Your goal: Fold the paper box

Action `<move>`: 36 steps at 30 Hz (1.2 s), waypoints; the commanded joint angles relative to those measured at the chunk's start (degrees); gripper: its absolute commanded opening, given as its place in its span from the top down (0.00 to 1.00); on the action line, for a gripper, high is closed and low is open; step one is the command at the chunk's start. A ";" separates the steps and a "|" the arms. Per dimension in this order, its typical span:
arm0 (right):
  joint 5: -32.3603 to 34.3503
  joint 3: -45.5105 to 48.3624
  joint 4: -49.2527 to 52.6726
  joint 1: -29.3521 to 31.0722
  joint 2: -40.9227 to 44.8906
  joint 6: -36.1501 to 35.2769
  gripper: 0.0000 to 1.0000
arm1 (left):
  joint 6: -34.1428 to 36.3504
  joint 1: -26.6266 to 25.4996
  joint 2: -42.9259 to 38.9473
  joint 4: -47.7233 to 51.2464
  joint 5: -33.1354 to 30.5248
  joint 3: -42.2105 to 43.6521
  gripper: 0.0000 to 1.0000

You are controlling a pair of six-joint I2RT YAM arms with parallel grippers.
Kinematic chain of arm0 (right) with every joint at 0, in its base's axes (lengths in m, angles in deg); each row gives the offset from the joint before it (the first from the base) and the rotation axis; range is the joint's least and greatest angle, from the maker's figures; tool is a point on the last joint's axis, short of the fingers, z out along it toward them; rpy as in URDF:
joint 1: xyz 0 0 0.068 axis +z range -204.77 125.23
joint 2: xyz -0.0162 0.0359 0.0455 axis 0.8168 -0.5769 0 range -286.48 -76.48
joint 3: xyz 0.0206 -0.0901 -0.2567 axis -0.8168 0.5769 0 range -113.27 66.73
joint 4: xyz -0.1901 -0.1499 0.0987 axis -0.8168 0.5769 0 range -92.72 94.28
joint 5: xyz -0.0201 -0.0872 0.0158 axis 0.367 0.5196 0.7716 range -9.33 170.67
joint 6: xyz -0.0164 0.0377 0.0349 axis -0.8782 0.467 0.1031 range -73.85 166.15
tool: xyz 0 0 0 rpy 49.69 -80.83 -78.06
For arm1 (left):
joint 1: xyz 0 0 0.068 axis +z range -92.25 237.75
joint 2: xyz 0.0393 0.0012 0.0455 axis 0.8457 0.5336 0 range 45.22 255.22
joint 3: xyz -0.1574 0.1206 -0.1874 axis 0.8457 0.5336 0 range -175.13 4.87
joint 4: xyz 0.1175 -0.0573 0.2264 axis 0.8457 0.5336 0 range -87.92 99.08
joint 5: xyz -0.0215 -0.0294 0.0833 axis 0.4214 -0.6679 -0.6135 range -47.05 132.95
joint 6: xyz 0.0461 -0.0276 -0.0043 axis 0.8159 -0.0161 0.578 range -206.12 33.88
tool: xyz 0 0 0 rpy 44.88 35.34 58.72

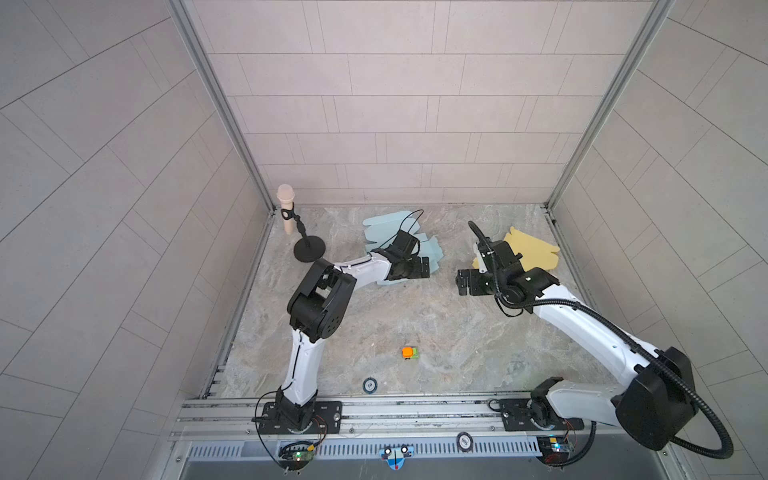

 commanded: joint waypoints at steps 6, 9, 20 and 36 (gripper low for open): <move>-6.59 4.92 -4.97 -1.31 -2.05 4.68 0.00 | -10.67 -8.09 -3.85 -6.11 7.42 5.60 0.00; -8.12 6.63 -6.73 -1.62 -2.28 6.17 0.01 | -12.22 -8.78 -5.75 -7.70 9.06 5.35 0.00; -13.47 13.08 -13.82 -1.47 -1.70 10.58 0.12 | -1.26 0.50 -6.28 5.32 8.45 -2.31 0.00; -15.93 16.00 -19.28 -0.83 -4.01 12.68 0.17 | 1.72 4.81 -4.93 7.39 4.30 2.55 0.00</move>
